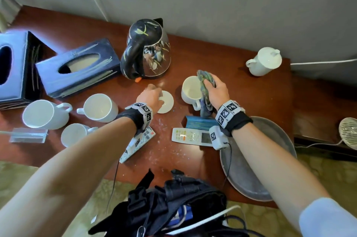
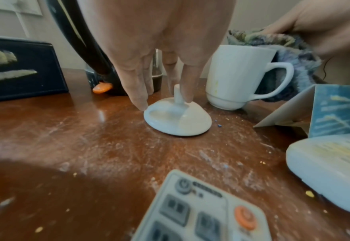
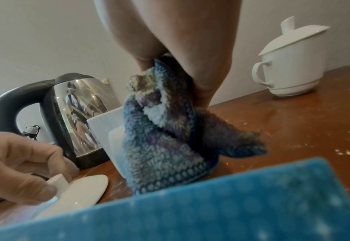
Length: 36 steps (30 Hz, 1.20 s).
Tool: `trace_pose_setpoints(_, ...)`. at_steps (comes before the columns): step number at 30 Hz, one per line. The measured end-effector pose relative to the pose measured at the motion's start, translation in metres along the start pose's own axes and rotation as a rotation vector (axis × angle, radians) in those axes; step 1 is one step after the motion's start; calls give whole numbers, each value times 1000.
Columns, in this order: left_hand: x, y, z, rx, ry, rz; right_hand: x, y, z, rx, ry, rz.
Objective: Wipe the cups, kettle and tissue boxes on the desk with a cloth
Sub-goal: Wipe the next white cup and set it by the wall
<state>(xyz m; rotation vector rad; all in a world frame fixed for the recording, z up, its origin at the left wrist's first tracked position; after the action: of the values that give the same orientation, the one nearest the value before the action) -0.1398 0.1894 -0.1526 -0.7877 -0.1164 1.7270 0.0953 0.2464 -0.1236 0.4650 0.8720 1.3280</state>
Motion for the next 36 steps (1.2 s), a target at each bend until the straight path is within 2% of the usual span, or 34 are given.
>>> trace_pose_setpoints(5, -4, -7, 7, 13, -24, 19, 0, -8, 10, 31, -23, -11)
trace_pose_setpoints(10, -12, -61, 19, -88, -106, -127, 4, -17, 27, 51, -61, -14)
trace_pose_setpoints(13, -10, -97, 10, -4, -40, -188, 3, -18, 37, 58, -74, -11)
trace_pose_setpoints(16, -4, -119, -3, 149, 31, -173, 0, -21, 47, 66, -78, -7)
trace_pose_setpoints(21, 7, -132, -8, 219, 39, -143, -1, -32, 63, 75, -91, -12)
trace_pose_setpoints(23, 11, -131, -11, 143, 63, -148, 0, -38, 70, 87, -102, -23)
trace_pose_setpoints(28, 17, -129, -23, -248, 98, -166, 8, -47, 79, 93, -93, -42)
trace_pose_setpoints(32, 25, -124, -34, -321, 133, -139, 12, -45, 68, 69, -29, -27)
trace_pose_setpoints(36, 35, -117, -34, -334, 169, -70, 12, -34, 35, 57, 66, 51)
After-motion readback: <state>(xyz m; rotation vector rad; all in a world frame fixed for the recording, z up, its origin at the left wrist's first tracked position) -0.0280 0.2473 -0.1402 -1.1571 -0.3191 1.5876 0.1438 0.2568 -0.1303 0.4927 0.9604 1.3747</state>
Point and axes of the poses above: each hand's wrist, its own x-axis towards the middle knuckle, its own z-axis out of the back of the hand, y = z × x, the point moved 8 cm from there along x, towards the middle knuckle, and after that the axes turned 8 degrees about -x, right-handed, at the moved point
